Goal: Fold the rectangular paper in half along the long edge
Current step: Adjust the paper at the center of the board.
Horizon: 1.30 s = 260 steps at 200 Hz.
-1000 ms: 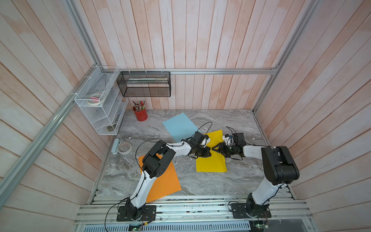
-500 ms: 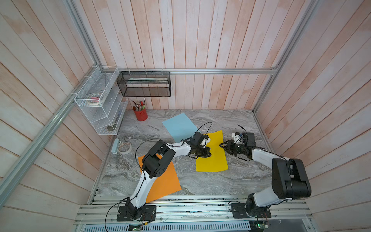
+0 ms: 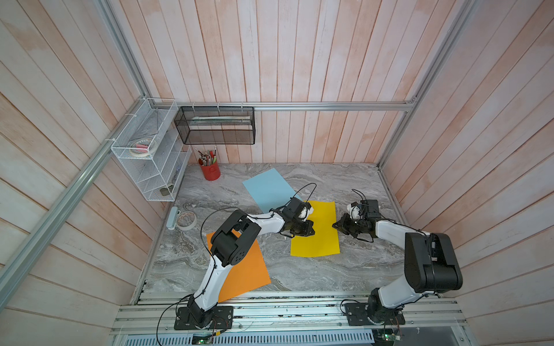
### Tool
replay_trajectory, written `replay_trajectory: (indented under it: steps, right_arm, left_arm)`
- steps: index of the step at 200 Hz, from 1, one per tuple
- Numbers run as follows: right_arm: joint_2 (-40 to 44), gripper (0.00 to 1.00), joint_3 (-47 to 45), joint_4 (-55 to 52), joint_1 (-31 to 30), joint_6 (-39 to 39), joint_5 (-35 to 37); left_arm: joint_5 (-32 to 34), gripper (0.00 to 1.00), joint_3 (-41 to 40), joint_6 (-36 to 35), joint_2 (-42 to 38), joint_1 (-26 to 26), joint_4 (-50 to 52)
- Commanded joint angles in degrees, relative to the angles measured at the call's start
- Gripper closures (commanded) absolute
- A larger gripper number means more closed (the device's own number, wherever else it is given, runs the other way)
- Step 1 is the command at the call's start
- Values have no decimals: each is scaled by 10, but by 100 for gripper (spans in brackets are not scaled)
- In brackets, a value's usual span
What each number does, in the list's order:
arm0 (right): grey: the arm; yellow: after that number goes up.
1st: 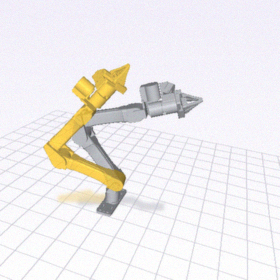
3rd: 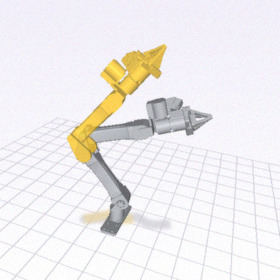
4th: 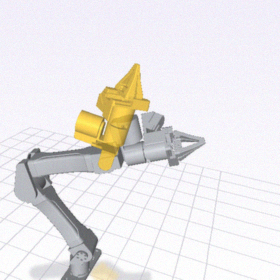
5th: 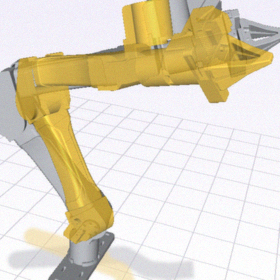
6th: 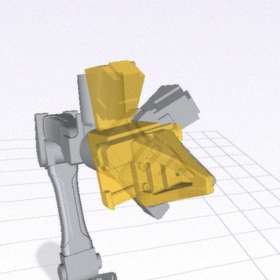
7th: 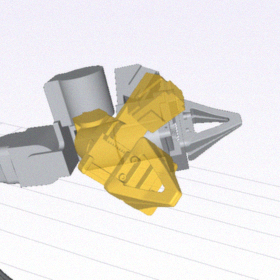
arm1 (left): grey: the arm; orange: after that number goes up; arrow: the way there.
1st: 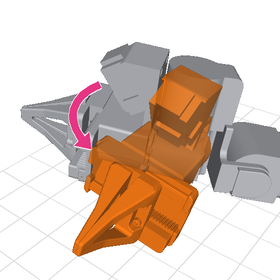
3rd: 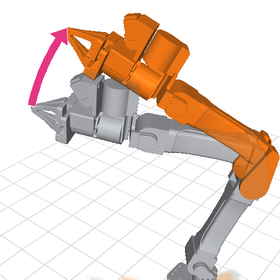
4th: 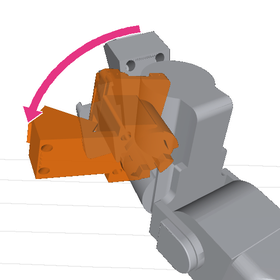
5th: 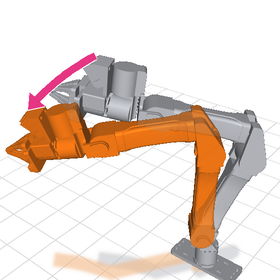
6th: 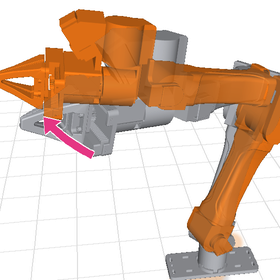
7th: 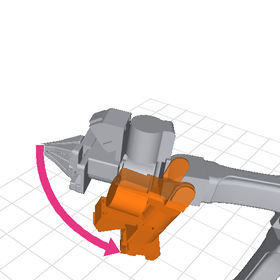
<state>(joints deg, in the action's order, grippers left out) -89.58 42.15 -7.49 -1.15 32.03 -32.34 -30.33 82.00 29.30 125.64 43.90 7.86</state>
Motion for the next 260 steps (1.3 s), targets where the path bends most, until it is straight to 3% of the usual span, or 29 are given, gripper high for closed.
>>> replay_trajectory:
  steps: [1,36,86,102,120,146,162,189,241,260]
  right_arm:
    - [29,100,13,-34,-1,-22,11]
    - [68,100,16,-79,-1,-60,-23]
    - [142,100,44,-226,-2,-126,2]
    - [186,100,24,-212,-2,-82,32]
    - [253,100,-15,-156,-7,-58,17]
    - [355,100,-52,-108,-36,-34,103]
    - [402,100,-84,-61,-37,-25,105]
    - [366,100,-74,-96,-36,-51,91]
    - [308,100,-84,-71,-37,-44,-67]
    - [282,100,-68,-115,-37,-55,-24]
  left_arm:
    - [26,100,-22,19,-68,-8,4]
    - [39,100,-109,57,-195,-33,-78]
    - [96,100,-180,35,-273,-39,-41]
    - [100,100,-213,42,-286,-38,-61]
    - [105,100,-251,56,-298,-34,-100]
    - [114,100,-283,72,-302,-20,-141]
    - [122,100,-283,76,-295,-3,-157]
    - [121,100,-261,85,-259,23,-171]
    - [139,100,-246,85,-242,37,-149]
    - [151,100,-238,74,-239,36,-116]
